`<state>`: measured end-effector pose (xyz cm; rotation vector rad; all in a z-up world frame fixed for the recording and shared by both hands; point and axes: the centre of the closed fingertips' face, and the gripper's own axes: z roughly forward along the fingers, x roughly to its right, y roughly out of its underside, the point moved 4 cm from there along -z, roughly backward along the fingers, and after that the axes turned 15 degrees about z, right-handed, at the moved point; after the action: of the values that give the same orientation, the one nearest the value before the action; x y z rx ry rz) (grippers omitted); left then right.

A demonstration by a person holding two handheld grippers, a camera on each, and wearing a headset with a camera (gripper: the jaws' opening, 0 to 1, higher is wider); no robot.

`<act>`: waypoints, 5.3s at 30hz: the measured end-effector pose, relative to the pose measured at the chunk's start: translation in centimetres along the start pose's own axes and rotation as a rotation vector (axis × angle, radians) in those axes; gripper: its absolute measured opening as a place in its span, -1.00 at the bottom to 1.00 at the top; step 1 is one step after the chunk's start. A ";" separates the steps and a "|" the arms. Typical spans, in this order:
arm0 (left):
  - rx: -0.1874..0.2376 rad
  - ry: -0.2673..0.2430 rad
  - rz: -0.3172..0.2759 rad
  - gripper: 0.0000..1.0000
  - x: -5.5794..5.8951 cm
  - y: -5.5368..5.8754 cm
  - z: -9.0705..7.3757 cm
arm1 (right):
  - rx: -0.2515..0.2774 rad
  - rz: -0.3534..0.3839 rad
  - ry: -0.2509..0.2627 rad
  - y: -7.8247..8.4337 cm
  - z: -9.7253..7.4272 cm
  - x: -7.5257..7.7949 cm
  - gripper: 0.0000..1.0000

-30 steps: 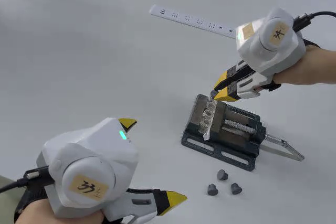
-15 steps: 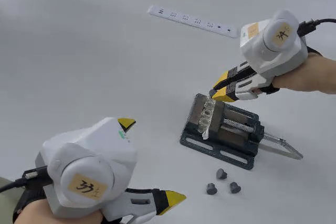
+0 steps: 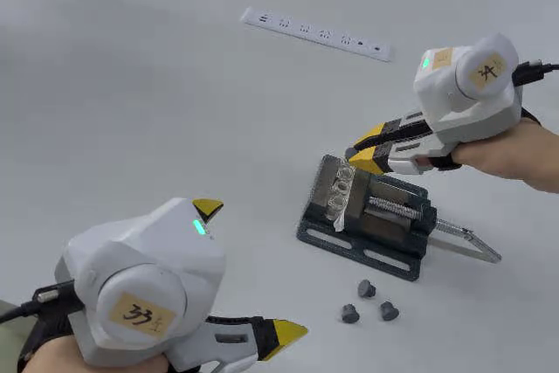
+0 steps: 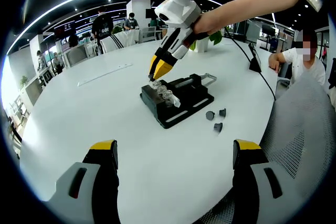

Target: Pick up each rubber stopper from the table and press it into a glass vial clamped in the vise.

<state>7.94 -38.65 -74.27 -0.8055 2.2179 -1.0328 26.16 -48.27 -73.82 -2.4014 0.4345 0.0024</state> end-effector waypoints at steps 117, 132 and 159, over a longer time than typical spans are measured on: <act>-0.009 0.032 -0.057 0.79 0.3 0.1 0.3 | -0.526 -0.302 -0.161 -1.9 0.5 -0.4 -1.00; -0.016 0.032 -0.064 0.79 0.3 0.3 0.3 | -0.576 -0.320 -0.151 -1.8 0.6 -0.5 -1.00; -0.024 0.030 -0.068 0.78 0.3 0.4 0.4 | -0.626 -0.337 -0.136 -1.9 0.9 -0.5 -1.00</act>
<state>7.87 -38.82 -74.87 -0.8866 2.2458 -1.0582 26.38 -46.21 -73.29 -3.0373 -0.0574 0.1732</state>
